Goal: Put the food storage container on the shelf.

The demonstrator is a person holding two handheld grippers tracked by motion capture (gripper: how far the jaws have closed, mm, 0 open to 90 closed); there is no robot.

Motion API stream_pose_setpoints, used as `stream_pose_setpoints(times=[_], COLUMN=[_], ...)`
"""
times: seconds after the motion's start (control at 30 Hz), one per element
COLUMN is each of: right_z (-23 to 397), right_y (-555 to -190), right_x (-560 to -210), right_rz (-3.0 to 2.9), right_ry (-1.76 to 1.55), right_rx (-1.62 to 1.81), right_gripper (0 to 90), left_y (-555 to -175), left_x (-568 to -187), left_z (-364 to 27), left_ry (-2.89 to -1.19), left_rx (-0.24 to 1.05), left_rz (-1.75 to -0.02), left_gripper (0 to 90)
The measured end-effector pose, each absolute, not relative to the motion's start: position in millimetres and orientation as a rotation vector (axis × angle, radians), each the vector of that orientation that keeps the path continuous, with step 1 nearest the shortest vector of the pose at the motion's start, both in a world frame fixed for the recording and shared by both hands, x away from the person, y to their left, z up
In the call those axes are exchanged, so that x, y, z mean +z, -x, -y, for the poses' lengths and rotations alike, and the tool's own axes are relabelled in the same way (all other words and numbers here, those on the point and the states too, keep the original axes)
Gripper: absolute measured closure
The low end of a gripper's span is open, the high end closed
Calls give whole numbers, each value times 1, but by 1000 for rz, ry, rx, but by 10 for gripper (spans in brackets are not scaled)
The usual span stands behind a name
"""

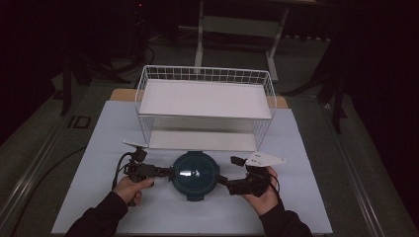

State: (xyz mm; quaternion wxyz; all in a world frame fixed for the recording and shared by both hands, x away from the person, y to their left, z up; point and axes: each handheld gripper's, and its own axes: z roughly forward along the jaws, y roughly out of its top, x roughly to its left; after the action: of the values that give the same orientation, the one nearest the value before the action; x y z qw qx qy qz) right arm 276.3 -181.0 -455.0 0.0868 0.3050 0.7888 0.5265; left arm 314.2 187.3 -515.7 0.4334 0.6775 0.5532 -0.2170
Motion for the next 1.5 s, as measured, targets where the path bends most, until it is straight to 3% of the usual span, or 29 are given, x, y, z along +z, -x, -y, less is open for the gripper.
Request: stream_pose_setpoints(times=[0.4, 0.43, 0.83, 0.9, 1.07, 1.5], right_z=[184, 185, 190, 193, 196, 198], right_y=[-276, -276, -286, -297, -307, -312], right_x=[-457, -457, -470, -482, -499, -514], right_rz=[-2353, -2354, -2432, -2474, -2533, -2634], right_ry=[-917, -926, -1119, -1313, -1514, -1627], right_rx=[1551, 1557, 1607, 1679, 1697, 1778], right_gripper=[146, 156, 222, 235, 311, 489], left_y=[-319, -318, -309, -308, -303, -294], left_x=[-523, -522, -515, -515, -510, -507], left_z=[-183, -183, -181, -181, -179, -179], left_ry=[-1648, -1656, -1702, -1704, -1731, -1769], left_rx=[-639, -628, -536, -532, -489, -438], left_rz=[-1360, -1355, -1278, -1262, -1208, -1115], left_gripper=[481, 513, 529, 538, 546, 563])
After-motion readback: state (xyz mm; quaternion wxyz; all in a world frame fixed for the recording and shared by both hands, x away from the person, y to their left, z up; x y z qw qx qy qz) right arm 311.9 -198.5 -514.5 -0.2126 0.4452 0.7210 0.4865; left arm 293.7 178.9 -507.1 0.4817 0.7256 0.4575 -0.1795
